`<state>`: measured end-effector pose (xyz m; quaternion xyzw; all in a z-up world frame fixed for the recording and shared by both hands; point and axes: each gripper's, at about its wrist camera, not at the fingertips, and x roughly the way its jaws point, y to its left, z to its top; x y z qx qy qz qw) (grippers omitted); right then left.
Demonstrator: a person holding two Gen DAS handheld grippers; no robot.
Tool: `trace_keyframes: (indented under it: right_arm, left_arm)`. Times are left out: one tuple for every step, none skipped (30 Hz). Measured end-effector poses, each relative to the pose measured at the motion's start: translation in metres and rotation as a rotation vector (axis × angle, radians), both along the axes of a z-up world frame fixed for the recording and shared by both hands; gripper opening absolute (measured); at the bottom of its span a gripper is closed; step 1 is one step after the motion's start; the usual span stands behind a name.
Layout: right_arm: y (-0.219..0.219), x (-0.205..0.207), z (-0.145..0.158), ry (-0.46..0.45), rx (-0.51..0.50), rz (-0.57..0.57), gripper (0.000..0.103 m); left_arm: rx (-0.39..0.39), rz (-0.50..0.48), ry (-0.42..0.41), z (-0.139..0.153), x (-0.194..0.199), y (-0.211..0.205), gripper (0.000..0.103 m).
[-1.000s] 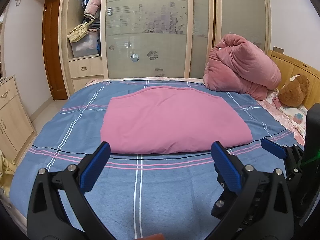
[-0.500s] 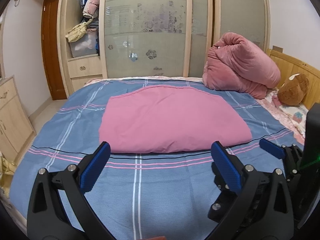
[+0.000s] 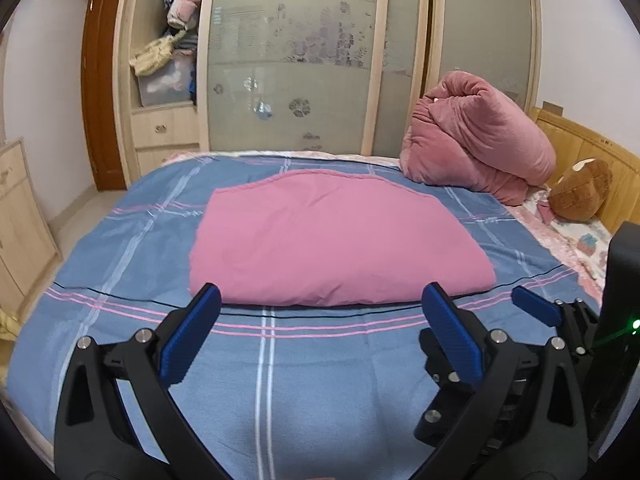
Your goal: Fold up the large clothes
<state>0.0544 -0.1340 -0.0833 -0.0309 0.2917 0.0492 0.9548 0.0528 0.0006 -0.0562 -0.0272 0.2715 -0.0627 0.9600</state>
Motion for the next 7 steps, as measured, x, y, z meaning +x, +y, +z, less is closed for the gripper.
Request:
trace_keyframes:
  right_arm:
    - [0.0002, -0.0002, 0.0001, 0.000, -0.001, -0.001, 0.102]
    - [0.0003, -0.0005, 0.0003, 0.000, 0.000, -0.002, 0.102]
    - [0.0003, -0.0002, 0.0000, 0.000, 0.002, -0.001, 0.102]
    - [0.0003, 0.0002, -0.0004, 0.001, 0.002, 0.000, 0.102]
    - [0.0006, 0.0005, -0.0009, 0.001, 0.001, 0.000, 0.102]
    - [0.0012, 0.0007, -0.0015, 0.002, 0.001, -0.001, 0.102]
    - [0.0011, 0.0005, -0.0012, 0.002, 0.001, 0.000, 0.102]
  left_arm:
    - [-0.004, 0.000, 0.006, -0.0007, 0.0007, 0.0006, 0.101]
    - [0.001, 0.006, 0.006, -0.0010, 0.0010, 0.0008, 0.101]
    - [0.010, 0.013, 0.001, -0.0010, 0.0009, 0.0007, 0.101]
    - [0.015, 0.018, -0.002, -0.0009, 0.0011, 0.0005, 0.101]
    - [0.020, 0.022, -0.007, -0.0005, 0.0009, 0.0005, 0.101]
    - [0.020, 0.023, -0.010, -0.0001, 0.0004, 0.0005, 0.101]
    - [0.017, 0.020, -0.012, 0.0004, -0.0001, 0.0008, 0.101]
